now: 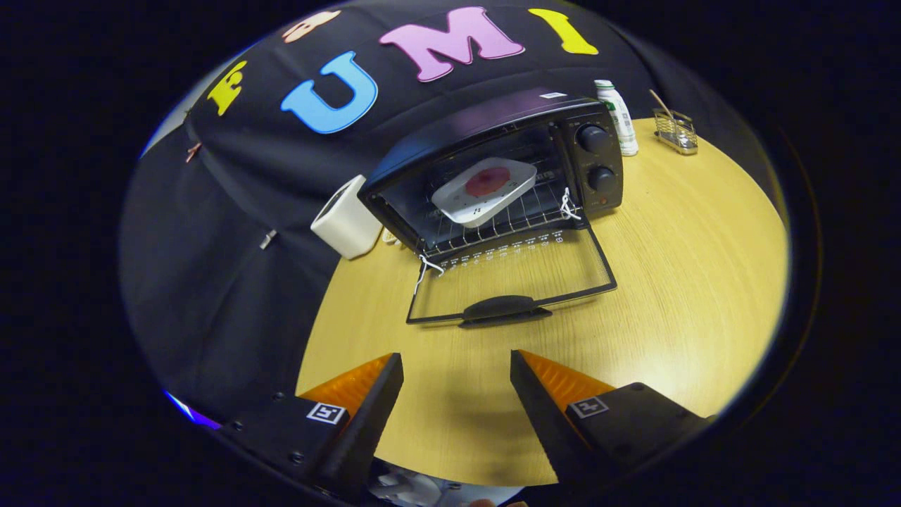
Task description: Open the toaster oven, put the food inside, and close the toaster oven door.
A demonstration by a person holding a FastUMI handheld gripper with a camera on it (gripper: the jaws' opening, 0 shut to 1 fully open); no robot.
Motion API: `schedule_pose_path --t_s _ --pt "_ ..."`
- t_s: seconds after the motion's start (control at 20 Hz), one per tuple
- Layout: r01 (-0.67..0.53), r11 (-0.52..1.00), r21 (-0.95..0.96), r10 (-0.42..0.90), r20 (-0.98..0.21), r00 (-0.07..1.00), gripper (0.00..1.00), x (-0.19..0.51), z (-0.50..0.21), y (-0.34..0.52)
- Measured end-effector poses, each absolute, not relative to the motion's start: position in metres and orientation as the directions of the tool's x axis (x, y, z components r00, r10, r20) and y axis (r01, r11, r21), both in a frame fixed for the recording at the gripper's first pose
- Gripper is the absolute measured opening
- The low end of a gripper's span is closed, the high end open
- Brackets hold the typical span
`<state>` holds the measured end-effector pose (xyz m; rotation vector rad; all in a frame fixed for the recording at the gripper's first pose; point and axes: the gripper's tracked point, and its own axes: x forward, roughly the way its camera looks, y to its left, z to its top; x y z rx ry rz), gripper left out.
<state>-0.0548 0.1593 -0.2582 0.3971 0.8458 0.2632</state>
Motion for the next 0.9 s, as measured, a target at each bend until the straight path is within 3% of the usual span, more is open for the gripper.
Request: schedule_pose_path --t_s 0.4,0.65,0.9 --pt "-0.149 0.984 0.1 0.173 -0.747 0.641 0.99 -0.055 -0.306 0.121" --pt "-0.183 0.983 -0.005 0.112 -0.773 0.624 0.99 -0.05 -0.329 0.116" --pt "-0.114 0.993 -0.03 0.047 -0.786 0.617 0.98 -0.029 -0.35 0.112"
